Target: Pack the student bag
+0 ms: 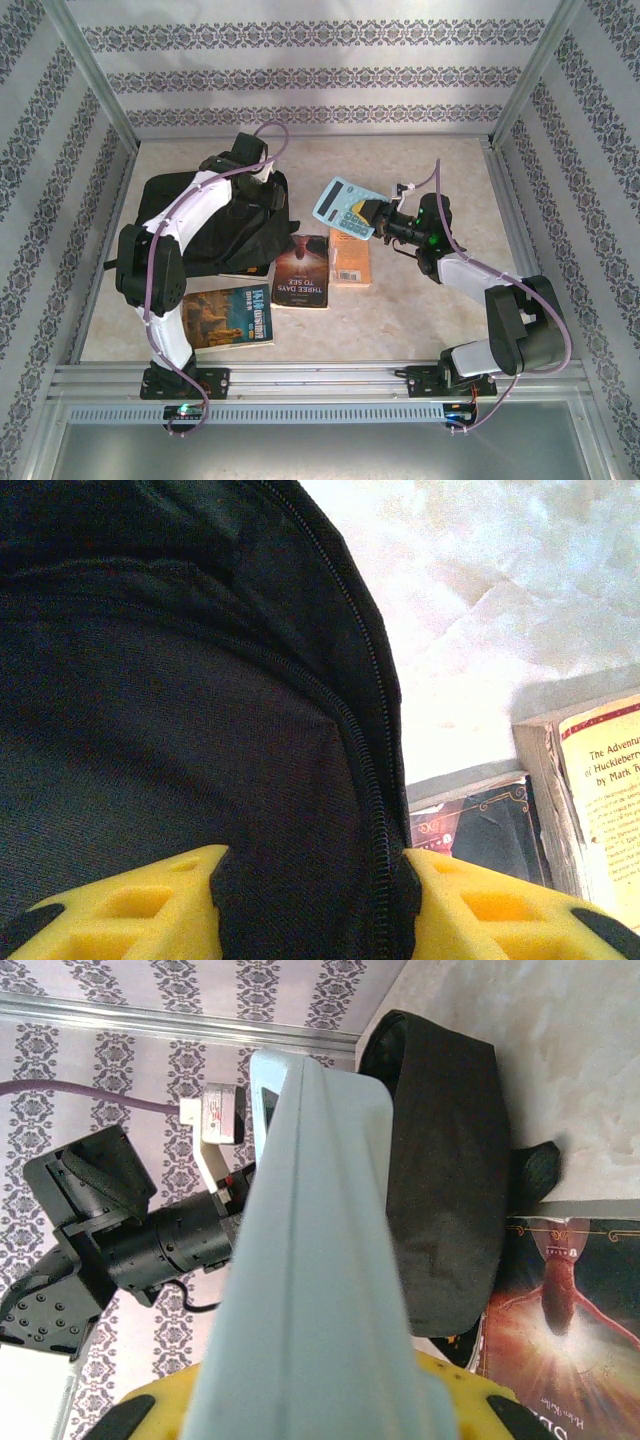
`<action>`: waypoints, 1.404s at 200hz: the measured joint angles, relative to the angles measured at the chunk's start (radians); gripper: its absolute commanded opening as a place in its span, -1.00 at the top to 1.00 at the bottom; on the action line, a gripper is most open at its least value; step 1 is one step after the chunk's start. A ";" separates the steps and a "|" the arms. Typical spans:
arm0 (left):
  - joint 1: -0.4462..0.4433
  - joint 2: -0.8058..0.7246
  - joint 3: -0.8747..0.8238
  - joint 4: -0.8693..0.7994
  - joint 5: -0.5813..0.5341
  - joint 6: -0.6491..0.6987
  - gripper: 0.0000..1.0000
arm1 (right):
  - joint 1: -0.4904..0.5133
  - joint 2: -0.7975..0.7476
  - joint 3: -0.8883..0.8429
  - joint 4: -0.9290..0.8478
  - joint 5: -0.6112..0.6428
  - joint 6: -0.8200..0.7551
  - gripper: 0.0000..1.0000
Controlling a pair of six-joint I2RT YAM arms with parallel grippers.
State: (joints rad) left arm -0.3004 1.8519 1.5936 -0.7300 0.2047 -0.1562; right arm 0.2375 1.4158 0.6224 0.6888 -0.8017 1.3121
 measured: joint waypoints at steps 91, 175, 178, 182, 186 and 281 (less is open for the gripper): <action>0.000 0.000 -0.001 -0.019 -0.026 0.021 0.67 | 0.000 0.000 -0.001 0.000 -0.019 -0.002 0.66; 0.000 -0.105 0.050 -0.069 -0.072 -0.008 1.00 | 0.013 0.000 0.041 -0.101 -0.015 -0.058 0.72; 0.000 -0.118 0.053 -0.069 -0.077 -0.009 1.00 | 0.016 0.000 0.052 -0.118 -0.014 -0.063 0.73; 0.000 -0.137 0.056 -0.070 -0.081 -0.012 1.00 | 0.022 0.000 0.068 -0.140 -0.011 -0.074 0.77; 0.000 -0.160 0.059 -0.071 -0.086 -0.013 1.00 | 0.030 0.000 0.088 -0.167 -0.007 -0.086 0.80; 0.000 -0.541 -0.094 0.002 -0.108 -0.036 1.00 | 0.206 0.166 0.583 -0.681 0.058 -0.188 0.72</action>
State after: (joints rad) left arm -0.3000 1.3109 1.4998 -0.7277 0.0963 -0.1921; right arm 0.4438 1.5822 1.2057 0.0082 -0.7437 1.1236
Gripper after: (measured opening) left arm 0.070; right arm 0.158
